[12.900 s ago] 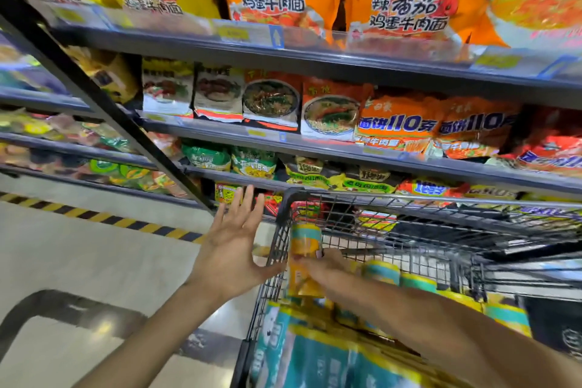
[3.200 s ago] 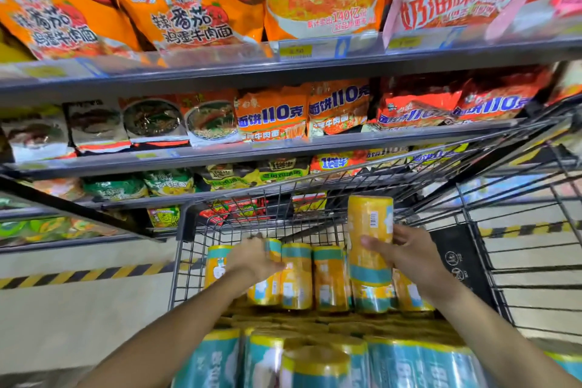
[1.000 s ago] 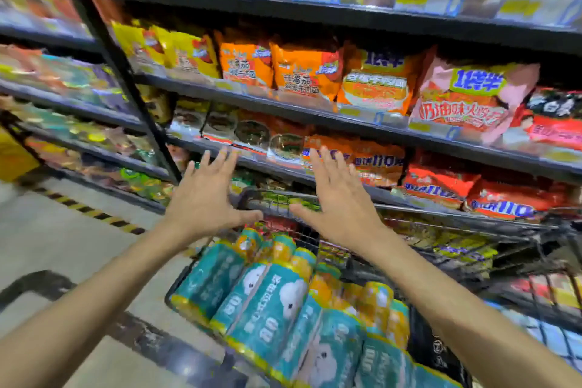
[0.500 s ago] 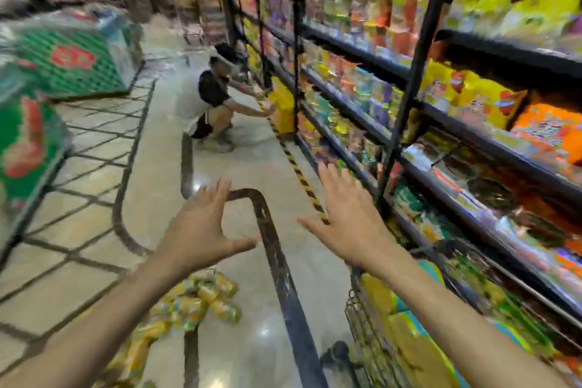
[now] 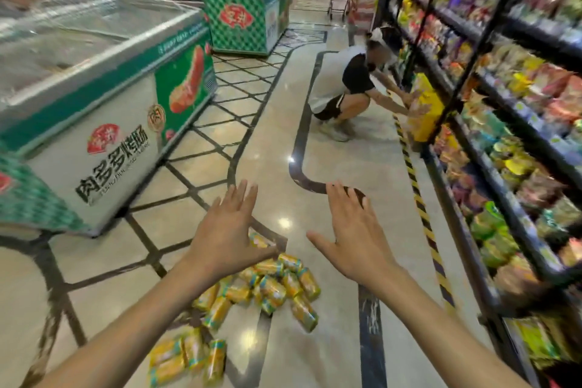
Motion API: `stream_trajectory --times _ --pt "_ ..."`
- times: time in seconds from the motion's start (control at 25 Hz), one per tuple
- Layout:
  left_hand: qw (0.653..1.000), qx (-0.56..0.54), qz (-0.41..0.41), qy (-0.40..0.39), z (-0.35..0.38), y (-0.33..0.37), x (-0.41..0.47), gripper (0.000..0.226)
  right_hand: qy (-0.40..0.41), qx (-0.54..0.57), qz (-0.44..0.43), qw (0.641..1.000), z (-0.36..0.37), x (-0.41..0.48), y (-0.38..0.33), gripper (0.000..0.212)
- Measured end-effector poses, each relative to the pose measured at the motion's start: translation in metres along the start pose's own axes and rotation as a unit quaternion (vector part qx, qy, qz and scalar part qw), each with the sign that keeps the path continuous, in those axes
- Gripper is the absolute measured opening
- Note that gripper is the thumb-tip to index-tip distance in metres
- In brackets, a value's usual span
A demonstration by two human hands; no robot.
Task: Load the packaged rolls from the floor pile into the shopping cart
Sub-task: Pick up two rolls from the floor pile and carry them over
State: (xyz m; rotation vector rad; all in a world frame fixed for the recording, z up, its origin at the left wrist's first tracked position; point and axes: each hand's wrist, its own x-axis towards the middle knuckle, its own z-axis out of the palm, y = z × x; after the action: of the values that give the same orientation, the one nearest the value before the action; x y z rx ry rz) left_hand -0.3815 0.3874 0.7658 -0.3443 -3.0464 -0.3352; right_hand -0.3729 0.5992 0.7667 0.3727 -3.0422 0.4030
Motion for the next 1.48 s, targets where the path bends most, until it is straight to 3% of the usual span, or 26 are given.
stream_trajectory --times 0.16,0.32,0.56,0.76,0.96,1.04,1.12,1.28,1.48 --pt "0.999 -0.003 -0.029 -0.018 0.026 -0.028 0.058 0.114 -0.031 0.019 0.002 0.999 0.03 0.07 0.016 0.085" --pt "0.998 -0.019 -0.058 -0.016 0.061 -0.044 0.134 0.113 -0.057 0.027 -0.008 0.998 0.064 0.15 0.053 0.085" --pt "0.964 -0.071 -0.254 0.003 0.175 -0.068 0.252 0.11 -0.107 0.08 -0.019 0.991 0.171 0.283 0.132 0.081" --pt "0.93 -0.089 -0.353 -0.048 0.334 -0.099 0.295 0.111 -0.145 0.05 -0.003 0.988 0.322 0.343 0.167 0.081" --pt "0.903 -0.126 -0.386 -0.138 0.536 -0.146 0.284 0.107 -0.277 0.063 0.049 0.958 0.513 0.339 0.22 0.08" --pt "0.873 -0.142 -0.429 -0.183 0.615 -0.16 0.269 0.107 -0.292 0.062 0.087 0.95 0.595 0.32 0.241 0.079" --pt "0.817 -0.18 -0.506 -0.209 0.68 -0.169 0.246 0.106 -0.331 0.06 0.135 0.932 0.663 0.297 0.252 0.079" --pt "0.706 -0.236 -0.636 -0.203 0.763 -0.175 0.207 0.107 -0.334 0.087 0.254 0.904 0.766 0.262 0.277 0.082" --pt "0.659 -0.258 -0.692 -0.144 0.805 -0.172 0.198 0.1 -0.33 0.082 0.321 0.884 0.823 0.247 0.294 0.083"
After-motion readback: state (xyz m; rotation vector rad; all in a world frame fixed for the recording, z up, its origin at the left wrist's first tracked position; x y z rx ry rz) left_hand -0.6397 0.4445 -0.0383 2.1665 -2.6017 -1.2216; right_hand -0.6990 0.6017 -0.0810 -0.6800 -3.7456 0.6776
